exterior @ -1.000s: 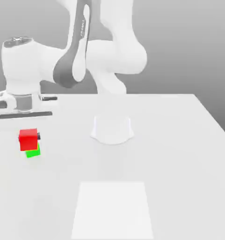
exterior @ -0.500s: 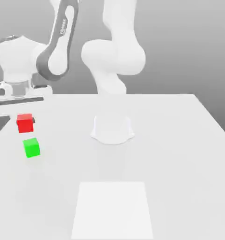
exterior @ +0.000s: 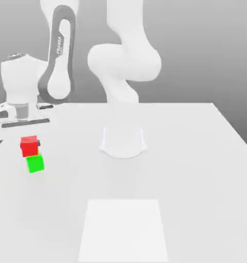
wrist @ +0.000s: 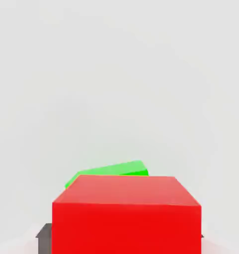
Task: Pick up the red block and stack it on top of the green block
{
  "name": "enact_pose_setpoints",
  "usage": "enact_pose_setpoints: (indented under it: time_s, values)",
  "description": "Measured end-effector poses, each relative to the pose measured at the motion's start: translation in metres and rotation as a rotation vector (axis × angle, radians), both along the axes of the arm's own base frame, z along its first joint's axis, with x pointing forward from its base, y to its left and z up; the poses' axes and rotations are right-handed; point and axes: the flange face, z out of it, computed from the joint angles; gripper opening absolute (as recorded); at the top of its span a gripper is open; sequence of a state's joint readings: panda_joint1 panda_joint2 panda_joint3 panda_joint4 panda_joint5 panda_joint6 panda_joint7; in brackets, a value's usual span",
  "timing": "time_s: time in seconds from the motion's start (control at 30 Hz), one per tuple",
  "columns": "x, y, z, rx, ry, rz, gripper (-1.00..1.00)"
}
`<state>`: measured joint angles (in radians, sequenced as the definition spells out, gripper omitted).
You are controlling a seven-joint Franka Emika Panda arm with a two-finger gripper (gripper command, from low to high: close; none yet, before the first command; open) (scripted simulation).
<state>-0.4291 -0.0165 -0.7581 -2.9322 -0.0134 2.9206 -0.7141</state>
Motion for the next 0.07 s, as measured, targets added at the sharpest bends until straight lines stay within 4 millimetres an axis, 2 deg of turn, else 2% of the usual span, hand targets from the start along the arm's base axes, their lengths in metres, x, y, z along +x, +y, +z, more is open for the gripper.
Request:
enact_pose_setpoints:
  time_s: [0.07]
  values:
    - [-0.0013,0.0007,-0.0061,0.0,0.005,0.0,-1.0]
